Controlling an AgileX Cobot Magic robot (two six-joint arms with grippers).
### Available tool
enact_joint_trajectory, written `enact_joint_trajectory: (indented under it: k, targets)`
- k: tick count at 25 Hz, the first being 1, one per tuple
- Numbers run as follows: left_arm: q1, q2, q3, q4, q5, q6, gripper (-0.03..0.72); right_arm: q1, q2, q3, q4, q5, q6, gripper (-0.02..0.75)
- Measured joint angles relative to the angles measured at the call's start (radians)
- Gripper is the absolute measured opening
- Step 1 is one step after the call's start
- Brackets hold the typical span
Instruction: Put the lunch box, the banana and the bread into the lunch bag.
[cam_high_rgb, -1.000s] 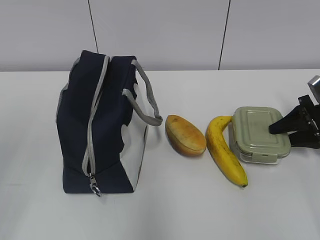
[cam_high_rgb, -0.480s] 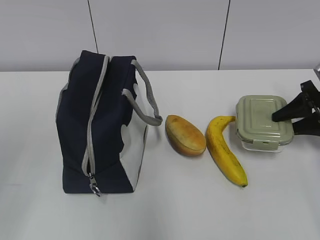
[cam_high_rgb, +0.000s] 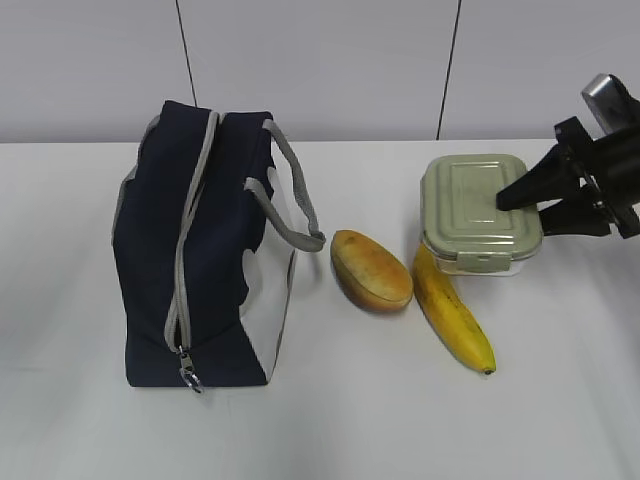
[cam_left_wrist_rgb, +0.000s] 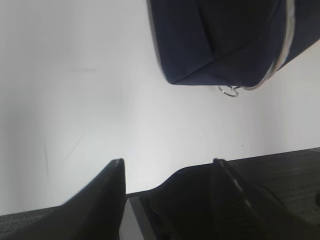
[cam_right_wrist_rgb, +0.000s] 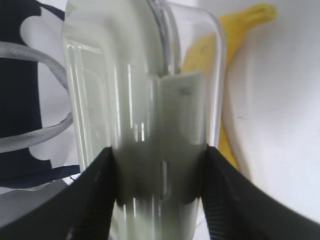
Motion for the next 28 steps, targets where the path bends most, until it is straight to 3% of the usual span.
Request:
enact_joint_trajectory:
  k: [10, 21, 24, 27, 28]
  targets:
    - [-0.219, 0.298, -0.219, -0.004, -0.079, 0.0, 0.413, 0.164, -0.068, -0.114, 0.016, 0.025, 0.104, 0.372]
    - [-0.236, 0.582, -0.36, 0.002, -0.157, 0.027, 0.407, 0.296, -0.068, -0.274, 0.054, 0.04, 0.191, 0.371]
    - [-0.236, 0.63, -0.39, 0.003, -0.159, 0.037, 0.3, 0.339, -0.068, -0.308, 0.056, 0.042, 0.208, 0.371]
    - [-0.236, 0.65, -0.397, 0.01, -0.154, 0.059, 0.07, 0.379, -0.068, -0.331, 0.058, 0.042, 0.222, 0.371]
    - [-0.236, 0.652, -0.399, 0.011, -0.152, 0.068, 0.038, 0.39, -0.068, -0.333, 0.058, 0.044, 0.224, 0.371]
